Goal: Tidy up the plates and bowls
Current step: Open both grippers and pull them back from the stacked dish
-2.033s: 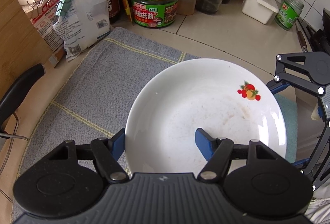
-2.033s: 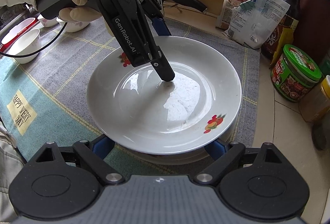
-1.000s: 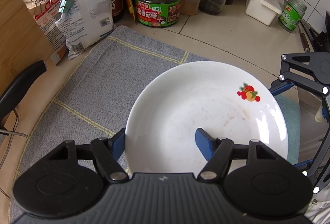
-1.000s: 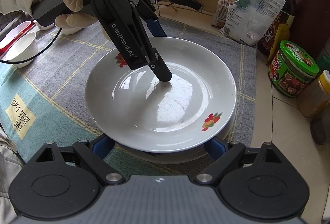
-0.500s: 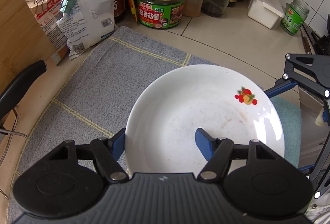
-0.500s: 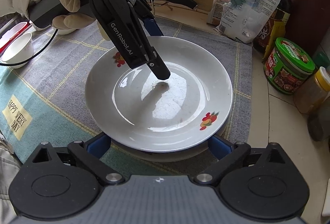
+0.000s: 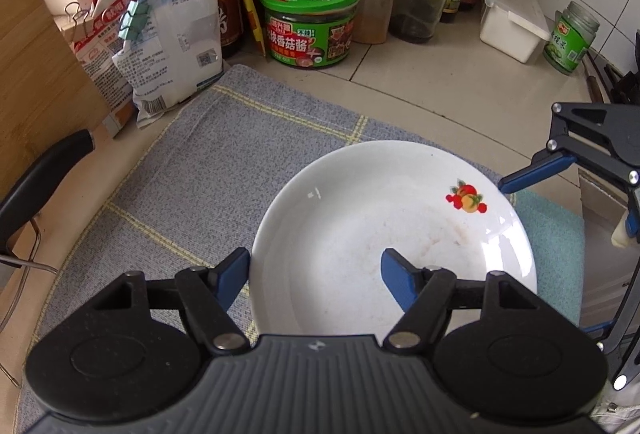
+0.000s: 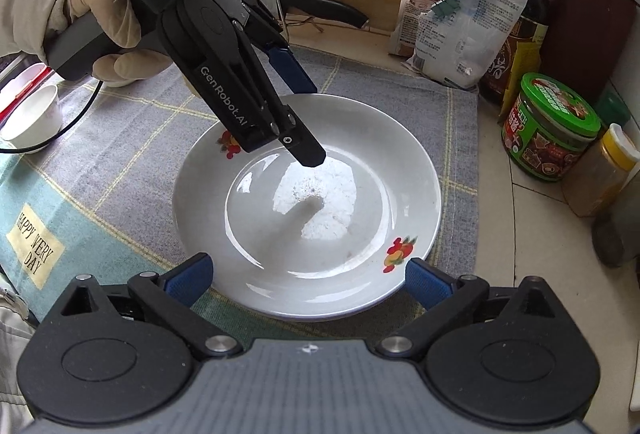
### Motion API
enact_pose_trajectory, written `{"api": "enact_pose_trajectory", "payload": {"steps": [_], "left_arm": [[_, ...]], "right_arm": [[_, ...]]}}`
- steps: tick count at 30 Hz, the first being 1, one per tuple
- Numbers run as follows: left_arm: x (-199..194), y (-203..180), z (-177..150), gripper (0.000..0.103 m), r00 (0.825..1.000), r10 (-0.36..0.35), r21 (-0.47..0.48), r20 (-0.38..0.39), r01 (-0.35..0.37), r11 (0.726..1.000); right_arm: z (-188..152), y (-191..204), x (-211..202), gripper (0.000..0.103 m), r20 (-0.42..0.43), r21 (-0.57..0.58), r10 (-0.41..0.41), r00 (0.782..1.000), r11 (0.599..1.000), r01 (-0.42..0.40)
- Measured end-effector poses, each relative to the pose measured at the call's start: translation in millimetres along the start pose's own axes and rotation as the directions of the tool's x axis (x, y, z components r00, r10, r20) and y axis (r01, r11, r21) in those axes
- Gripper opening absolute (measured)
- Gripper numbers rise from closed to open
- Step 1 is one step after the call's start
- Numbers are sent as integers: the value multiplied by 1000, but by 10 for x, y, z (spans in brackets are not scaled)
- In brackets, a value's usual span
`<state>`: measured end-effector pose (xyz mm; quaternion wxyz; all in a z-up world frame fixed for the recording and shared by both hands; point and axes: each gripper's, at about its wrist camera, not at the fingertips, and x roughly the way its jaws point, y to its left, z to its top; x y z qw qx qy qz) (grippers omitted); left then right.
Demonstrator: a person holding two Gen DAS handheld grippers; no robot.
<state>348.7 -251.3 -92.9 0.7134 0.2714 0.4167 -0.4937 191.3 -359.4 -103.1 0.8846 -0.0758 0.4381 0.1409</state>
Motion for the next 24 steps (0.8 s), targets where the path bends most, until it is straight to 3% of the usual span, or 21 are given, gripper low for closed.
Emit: {"api": "enact_pose_trajectory", "payload": {"steps": [4, 10, 16, 24], "left_arm": [[-86, -35, 1, 91, 999, 16, 12, 36, -16, 1000], [-222, -141, -58, 91, 995, 73, 43, 71, -76, 996], [-490, -233, -182, 94, 988, 95, 9, 122, -97, 995], [-941, -375, -404, 96, 959, 172, -78, 226, -158, 984]], "right_arm": [[-9, 58, -19, 103, 3, -19, 2, 1000, 1000, -2], [3, 111, -47, 103, 12, -34, -29, 999, 999, 30], [49, 149, -50, 103, 4, -6, -62, 998, 998, 62], [141, 216, -42, 103, 7, 24, -103, 995, 994, 102]]}}
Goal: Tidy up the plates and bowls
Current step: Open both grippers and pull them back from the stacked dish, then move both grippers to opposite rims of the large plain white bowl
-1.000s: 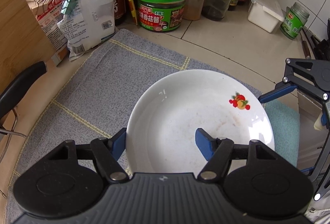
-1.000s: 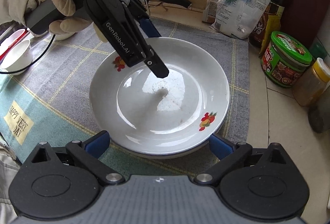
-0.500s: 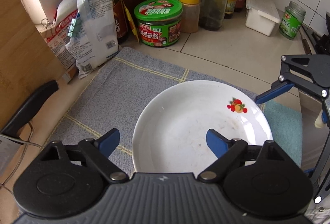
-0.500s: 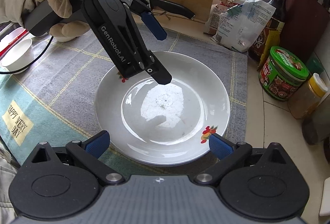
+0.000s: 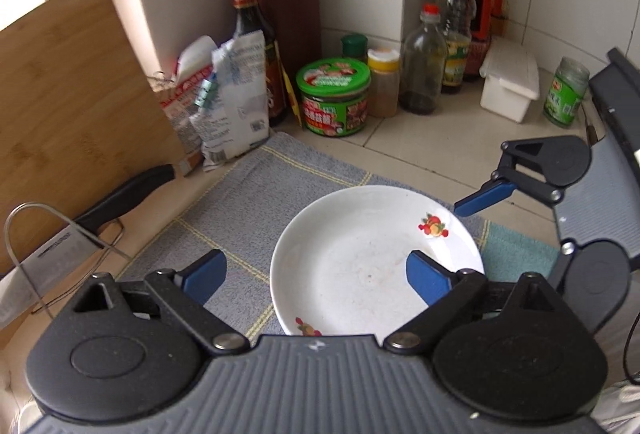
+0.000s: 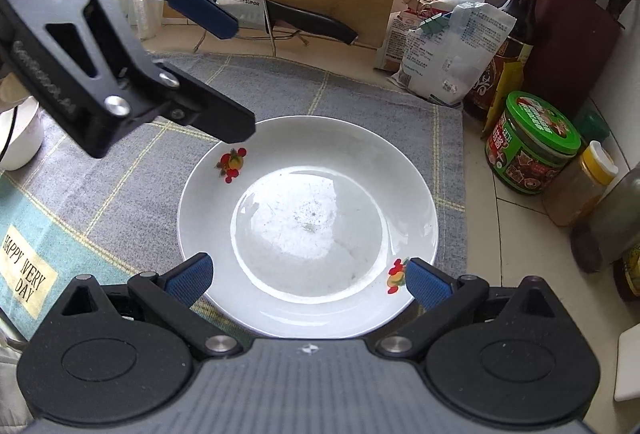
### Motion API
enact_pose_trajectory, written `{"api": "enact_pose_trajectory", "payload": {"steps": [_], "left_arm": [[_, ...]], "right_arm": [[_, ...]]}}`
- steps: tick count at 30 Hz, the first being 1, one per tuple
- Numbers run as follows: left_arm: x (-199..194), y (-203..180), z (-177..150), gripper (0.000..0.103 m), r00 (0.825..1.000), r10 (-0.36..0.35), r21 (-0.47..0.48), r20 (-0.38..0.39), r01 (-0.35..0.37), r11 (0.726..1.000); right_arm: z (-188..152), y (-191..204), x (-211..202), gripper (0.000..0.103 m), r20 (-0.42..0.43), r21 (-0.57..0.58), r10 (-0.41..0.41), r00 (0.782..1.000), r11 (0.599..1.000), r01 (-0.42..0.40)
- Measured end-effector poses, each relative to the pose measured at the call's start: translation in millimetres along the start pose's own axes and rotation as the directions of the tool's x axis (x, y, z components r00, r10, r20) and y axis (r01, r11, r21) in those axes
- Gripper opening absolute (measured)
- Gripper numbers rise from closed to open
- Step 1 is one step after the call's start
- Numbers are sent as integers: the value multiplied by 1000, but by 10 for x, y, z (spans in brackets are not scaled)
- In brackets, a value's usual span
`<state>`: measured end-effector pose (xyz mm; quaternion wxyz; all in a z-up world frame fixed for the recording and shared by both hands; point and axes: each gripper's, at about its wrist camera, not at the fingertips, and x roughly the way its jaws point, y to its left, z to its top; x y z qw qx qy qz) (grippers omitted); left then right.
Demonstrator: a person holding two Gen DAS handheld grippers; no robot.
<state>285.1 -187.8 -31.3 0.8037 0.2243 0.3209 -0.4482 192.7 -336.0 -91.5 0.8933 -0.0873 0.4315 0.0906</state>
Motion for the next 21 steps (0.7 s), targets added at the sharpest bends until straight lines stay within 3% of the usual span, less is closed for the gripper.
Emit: {"api": "enact_pose_trajectory", "payload": {"steps": [8, 15, 21], "left_arm": [[-441, -55, -257, 100, 986, 145, -137, 80, -134, 982], [-694, -40, -573, 101, 969, 242, -276, 51, -219, 936], [-1001, 151, -991, 101, 958, 286, -321, 18, -266, 909]], "right_arm": [[85, 79, -19, 103, 35, 51, -43, 998, 998, 41], [80, 183, -39, 103, 87, 114, -35, 996, 993, 25], [177, 547, -35, 103, 150, 76, 48, 988, 995, -59]]}}
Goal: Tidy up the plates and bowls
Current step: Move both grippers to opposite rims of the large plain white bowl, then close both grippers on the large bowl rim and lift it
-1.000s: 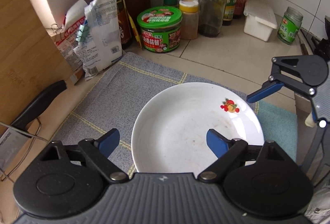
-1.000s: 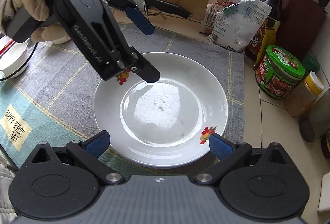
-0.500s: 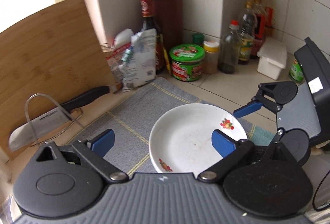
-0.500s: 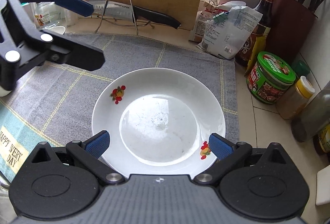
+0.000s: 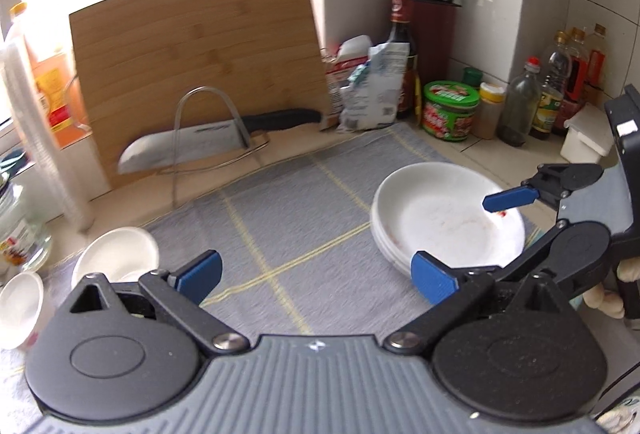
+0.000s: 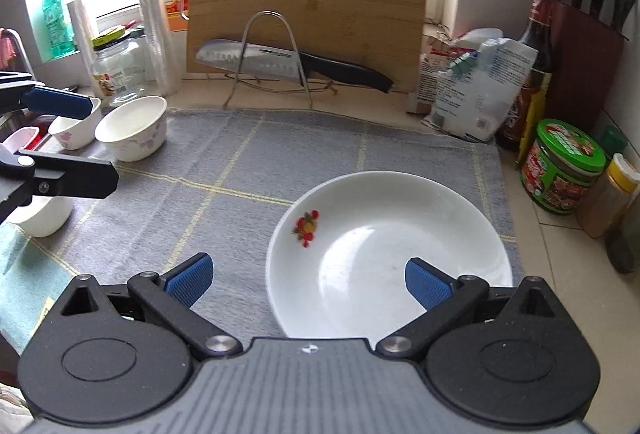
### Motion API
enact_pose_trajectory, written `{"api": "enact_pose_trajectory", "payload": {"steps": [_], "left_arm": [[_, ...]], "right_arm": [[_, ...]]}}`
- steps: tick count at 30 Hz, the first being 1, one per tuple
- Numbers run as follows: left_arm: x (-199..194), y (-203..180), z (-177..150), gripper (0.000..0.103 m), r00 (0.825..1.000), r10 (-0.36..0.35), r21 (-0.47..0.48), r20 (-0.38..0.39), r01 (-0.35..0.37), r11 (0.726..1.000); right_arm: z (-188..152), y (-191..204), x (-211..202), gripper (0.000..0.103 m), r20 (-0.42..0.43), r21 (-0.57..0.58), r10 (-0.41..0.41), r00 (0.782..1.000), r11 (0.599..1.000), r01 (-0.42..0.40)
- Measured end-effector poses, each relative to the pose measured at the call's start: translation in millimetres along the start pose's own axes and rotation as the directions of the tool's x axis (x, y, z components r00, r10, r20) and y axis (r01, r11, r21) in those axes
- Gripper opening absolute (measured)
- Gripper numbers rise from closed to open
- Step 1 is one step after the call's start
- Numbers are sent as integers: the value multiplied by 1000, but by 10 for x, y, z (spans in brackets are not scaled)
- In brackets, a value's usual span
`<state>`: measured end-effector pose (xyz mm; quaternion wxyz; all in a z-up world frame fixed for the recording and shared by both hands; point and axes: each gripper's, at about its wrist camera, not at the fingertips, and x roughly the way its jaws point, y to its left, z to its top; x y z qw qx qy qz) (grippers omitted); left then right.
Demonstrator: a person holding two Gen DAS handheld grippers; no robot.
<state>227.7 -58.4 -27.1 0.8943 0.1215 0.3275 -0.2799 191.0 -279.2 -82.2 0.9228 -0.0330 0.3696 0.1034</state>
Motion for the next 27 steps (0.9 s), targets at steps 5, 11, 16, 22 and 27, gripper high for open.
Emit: {"api": "enact_pose_trajectory", "payload": {"steps": [5, 11, 16, 22, 27], "left_arm": [[-237, 480, -245, 101, 1000, 15, -31, -17, -16, 999], [-553, 1062, -715, 101, 998, 26, -35, -61, -28, 999], [-719, 1480, -1045, 100, 995, 23, -17, -92, -25, 1000], [-635, 1816, -1382, 100, 986, -37, 46, -160, 45, 998], [-442, 1907, -1504, 99, 979, -62, 150, -195, 92, 984]], "right_arm": [[126, 568, 80, 103, 9, -79, 59, 998, 995, -58], [178, 1279, 308, 103, -26, -124, 123, 992, 984, -125], [169, 1788, 506, 103, -63, -148, 146, 987, 977, -154], [132, 2264, 672, 103, -97, -230, 198, 975, 949, -215], [157, 2575, 807, 103, -121, -352, 207, 971, 906, -237]]}}
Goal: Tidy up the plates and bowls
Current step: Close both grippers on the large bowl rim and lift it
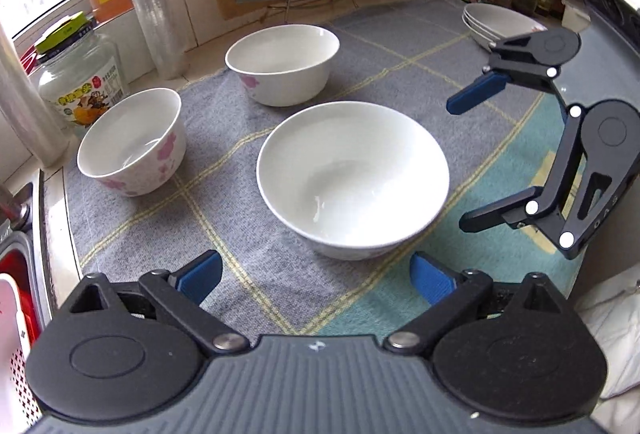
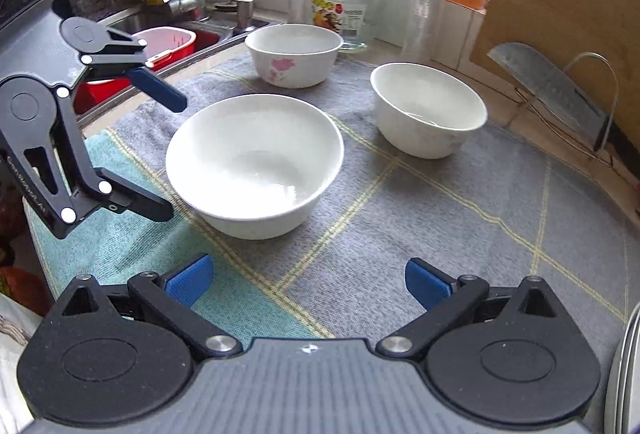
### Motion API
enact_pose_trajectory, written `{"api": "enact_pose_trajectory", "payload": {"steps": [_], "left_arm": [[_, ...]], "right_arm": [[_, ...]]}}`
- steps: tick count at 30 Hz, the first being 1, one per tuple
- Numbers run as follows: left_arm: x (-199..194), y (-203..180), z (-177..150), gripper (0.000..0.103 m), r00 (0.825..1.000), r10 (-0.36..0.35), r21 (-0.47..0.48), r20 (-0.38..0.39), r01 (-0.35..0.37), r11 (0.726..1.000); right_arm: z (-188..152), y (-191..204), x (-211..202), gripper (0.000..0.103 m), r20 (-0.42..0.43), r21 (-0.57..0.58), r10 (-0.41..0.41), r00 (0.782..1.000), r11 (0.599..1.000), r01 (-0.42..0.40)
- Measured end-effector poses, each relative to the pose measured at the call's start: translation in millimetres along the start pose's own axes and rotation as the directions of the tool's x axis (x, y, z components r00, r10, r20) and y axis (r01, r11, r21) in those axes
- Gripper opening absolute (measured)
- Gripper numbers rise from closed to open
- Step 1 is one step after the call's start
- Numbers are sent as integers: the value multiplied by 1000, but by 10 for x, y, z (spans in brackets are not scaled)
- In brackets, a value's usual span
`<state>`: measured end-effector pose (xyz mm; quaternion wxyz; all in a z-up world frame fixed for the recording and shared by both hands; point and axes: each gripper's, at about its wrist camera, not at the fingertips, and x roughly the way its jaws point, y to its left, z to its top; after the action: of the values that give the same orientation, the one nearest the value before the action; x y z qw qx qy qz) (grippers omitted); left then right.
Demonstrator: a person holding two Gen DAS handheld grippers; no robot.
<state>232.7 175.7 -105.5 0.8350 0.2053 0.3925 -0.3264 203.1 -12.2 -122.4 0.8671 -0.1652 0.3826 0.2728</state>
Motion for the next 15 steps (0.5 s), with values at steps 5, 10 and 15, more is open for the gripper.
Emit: {"api": "enact_pose_trajectory", "payload": {"steps": [5, 10, 15], "left_arm": [[88, 8, 32, 96, 1000, -25, 114, 1, 25, 993], [96, -52, 48, 88, 999, -53, 238, 10, 50, 970], [104, -92, 73, 86, 998, -68, 363, 7, 61, 930]], "right_arm": [[133, 128, 126, 102, -11, -109, 9, 1000, 994, -10], [214, 146, 178, 95, -16, -167, 36, 999, 985, -39], [275, 155, 222, 89, -14, -228, 62, 998, 972, -64]]}}
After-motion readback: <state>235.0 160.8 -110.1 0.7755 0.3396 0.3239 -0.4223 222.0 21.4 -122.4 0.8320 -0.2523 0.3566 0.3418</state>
